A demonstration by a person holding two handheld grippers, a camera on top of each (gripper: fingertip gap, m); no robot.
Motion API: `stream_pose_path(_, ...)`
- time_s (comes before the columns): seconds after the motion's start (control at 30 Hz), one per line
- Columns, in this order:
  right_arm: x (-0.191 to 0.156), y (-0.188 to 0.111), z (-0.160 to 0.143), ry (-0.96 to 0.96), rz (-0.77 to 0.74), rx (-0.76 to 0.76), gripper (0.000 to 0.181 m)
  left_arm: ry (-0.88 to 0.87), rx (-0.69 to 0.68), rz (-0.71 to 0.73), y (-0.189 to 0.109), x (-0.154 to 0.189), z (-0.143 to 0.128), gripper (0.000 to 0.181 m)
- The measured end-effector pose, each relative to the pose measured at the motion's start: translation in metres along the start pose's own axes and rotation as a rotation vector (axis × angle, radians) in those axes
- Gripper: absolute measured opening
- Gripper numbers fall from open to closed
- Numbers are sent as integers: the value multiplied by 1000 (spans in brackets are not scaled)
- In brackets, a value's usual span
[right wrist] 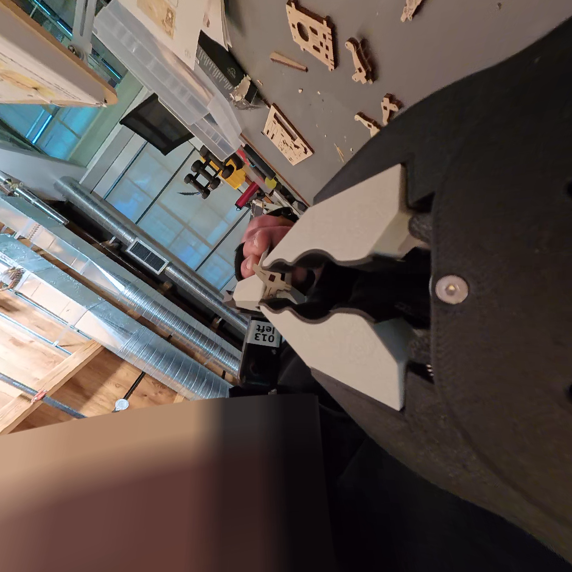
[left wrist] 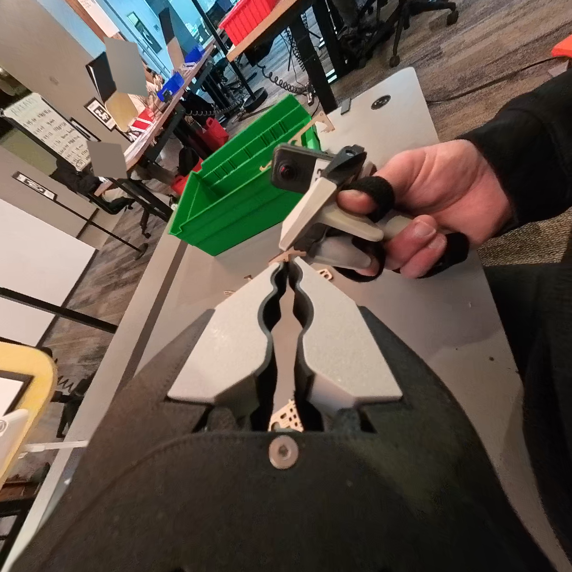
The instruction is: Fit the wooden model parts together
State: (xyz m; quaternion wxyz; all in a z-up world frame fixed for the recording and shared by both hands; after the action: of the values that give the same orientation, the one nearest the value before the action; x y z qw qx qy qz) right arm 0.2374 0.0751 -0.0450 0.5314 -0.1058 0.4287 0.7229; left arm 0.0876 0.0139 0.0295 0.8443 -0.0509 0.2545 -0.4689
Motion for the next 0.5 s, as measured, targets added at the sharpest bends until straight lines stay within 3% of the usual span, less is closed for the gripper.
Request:
stream_pose_path(0.27,-6,-5,0,-45,-14,-18,13,-95,55,-1,-8,-6,3,0)
stream_pose_path(0.3,-5,-14,4,-43,-39,49,13,-147,59,33,-18,-19,4,0)
stream_pose_path(0.37,0,-61,22,-43,-140,217,11,-134,47,43,-26,-28,-2,0)
stream_pose_path(0.43,-9,-43,16,-125,-158,6,15,-80,8,-36,-13,-10,-8,0)
stream_pose_path(0.5,-15,-25,17,-130,-85,-18,15,-164,32,-35,-11,-12,-14,0)
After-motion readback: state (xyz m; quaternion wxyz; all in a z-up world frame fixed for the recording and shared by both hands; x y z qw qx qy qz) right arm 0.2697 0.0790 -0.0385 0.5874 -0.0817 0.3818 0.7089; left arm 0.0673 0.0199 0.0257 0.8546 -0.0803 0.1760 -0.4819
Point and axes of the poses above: each gripper's, where its closed fingertips meet, y out along the fingers, z out of its top, x = y × z across the jaws, the point moved 10 cm from there along -y, back along the fingers, and after that the axes turned 11 degrees about -y, right-handed, at the moved point
